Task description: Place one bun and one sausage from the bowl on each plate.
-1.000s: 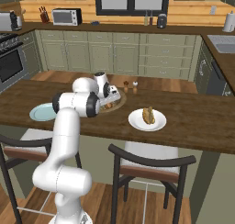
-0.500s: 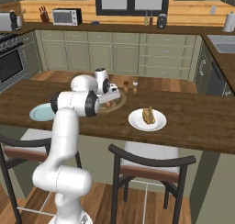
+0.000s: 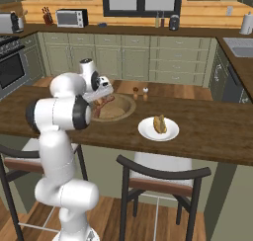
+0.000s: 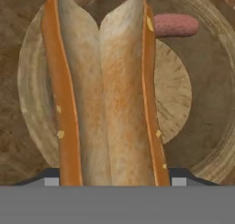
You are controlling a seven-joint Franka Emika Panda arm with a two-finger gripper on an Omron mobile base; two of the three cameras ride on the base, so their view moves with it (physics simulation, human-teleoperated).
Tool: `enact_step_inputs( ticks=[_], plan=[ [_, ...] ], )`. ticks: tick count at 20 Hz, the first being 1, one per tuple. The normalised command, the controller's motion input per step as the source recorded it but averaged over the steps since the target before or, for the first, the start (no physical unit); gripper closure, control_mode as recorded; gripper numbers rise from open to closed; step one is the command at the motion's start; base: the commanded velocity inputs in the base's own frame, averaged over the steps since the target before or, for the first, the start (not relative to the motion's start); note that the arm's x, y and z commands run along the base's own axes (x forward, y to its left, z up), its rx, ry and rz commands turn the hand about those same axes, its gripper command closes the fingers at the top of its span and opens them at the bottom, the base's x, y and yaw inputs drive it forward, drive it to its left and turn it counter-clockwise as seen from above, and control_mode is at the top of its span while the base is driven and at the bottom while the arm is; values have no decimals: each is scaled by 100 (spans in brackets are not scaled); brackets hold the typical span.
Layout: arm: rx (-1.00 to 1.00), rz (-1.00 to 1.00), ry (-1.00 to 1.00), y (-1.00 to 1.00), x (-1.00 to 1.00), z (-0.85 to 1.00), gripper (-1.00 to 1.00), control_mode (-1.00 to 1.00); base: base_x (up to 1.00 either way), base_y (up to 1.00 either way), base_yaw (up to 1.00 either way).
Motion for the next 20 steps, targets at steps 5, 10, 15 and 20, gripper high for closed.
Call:
enact_step_inputs(
  ticks=[5,10,15,20],
  plan=[
    [0,15,-1,100,-99,36,100,-100,0,0,0],
    [3,20,6,100,-85,-3,100,-100,0,0,0],
    [3,3,2,100,17,-7,100,-100,0,0,0],
    [0,0,12,100,44,-42,100,-100,0,0,0]
  ],
)
